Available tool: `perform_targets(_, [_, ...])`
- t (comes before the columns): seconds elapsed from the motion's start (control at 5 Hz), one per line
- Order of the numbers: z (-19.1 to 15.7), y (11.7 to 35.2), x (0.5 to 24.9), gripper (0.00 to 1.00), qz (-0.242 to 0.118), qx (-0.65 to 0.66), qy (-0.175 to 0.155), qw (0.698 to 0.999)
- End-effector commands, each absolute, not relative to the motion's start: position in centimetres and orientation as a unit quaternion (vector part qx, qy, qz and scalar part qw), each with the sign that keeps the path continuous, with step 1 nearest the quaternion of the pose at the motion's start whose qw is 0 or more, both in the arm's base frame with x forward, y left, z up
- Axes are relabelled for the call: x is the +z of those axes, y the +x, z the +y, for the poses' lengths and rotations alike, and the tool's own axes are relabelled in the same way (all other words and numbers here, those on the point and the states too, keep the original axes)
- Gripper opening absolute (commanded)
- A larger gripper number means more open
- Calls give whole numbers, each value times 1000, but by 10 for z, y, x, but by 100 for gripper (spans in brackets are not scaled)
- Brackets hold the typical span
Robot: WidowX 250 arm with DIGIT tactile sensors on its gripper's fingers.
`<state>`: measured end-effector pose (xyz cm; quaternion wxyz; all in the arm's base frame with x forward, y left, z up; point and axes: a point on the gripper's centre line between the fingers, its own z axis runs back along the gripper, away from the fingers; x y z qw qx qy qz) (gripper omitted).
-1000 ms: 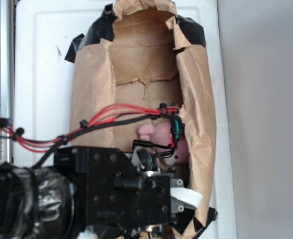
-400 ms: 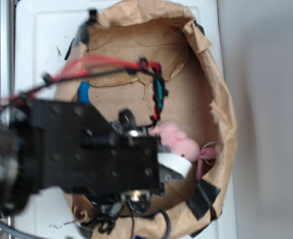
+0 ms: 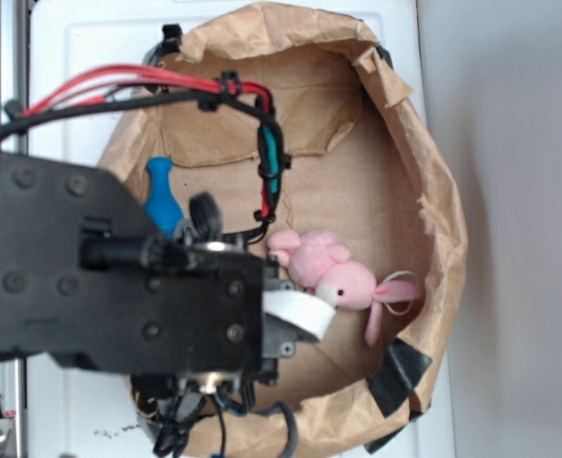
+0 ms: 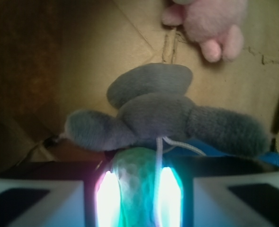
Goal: Grab the green ball.
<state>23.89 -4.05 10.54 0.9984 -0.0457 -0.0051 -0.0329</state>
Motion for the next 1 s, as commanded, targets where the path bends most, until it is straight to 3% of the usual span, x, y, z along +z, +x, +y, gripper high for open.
perform_targets(0.0, [-12,258,148,0,-51,47,-68,995])
perform_targets(0.4, [21,277,176,0,-56,107,-70,990])
perform_targets(0.6, [27,273,186,0,-60,104,-77,990])
perform_targets(0.8, [22,268,185,0,-36,109,-49,992])
